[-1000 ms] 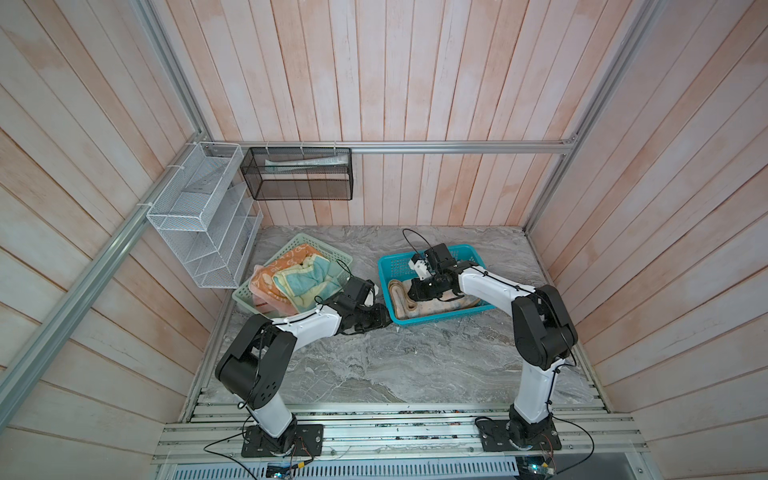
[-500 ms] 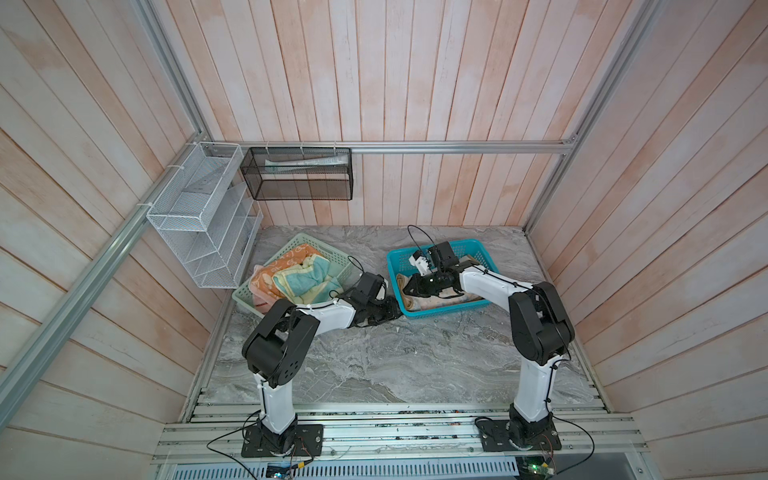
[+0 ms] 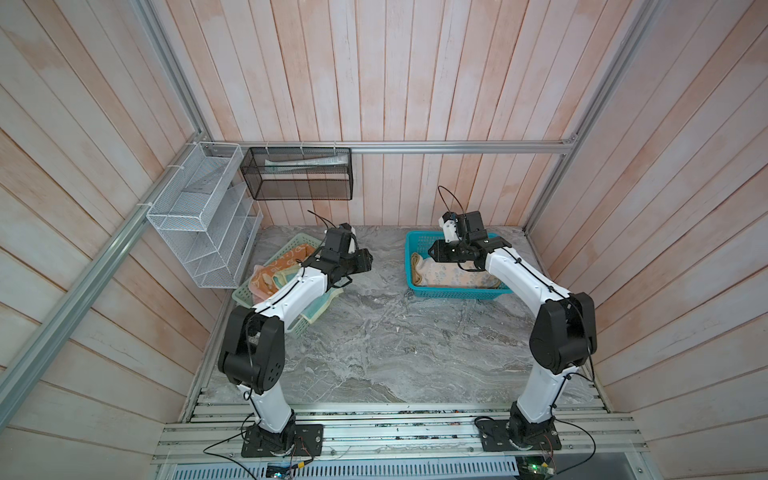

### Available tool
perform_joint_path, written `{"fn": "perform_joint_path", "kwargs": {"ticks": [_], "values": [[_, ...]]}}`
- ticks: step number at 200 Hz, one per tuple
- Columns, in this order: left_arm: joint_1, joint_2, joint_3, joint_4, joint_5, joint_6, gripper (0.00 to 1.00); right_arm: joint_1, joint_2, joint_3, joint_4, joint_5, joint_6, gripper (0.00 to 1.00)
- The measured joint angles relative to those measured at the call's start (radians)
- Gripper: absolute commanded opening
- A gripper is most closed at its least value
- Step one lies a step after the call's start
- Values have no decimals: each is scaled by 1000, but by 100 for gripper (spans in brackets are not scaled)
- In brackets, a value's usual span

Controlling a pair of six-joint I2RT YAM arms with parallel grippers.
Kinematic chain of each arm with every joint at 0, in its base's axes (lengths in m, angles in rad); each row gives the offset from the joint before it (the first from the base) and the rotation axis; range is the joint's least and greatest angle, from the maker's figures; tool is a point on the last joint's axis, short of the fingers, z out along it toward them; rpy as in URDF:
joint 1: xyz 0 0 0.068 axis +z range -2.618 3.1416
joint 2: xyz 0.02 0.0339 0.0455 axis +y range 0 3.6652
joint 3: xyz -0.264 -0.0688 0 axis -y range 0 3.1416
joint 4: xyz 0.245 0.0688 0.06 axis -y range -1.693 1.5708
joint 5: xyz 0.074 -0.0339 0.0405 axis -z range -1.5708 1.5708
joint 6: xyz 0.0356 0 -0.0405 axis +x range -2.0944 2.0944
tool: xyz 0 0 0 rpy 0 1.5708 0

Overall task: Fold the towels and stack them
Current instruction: 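Move the left gripper to the green towel basket while the right presses the towel, then grasp the yellow-and-teal towel in the green basket with the left gripper and lift it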

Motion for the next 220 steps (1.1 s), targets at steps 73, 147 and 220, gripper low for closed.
{"fn": "perform_joint_path", "kwargs": {"ticks": [73, 147, 220], "values": [[318, -5, -14, -179, -240, 43, 66, 241, -103, -114, 29, 98, -8, 35], [332, 183, -22, -214, -261, 39, 46, 311, -103, -162, 59, 74, 19, 35], [330, 121, -21, -253, -280, 92, 0, 311, -103, -167, 82, 66, 24, 34]]}}
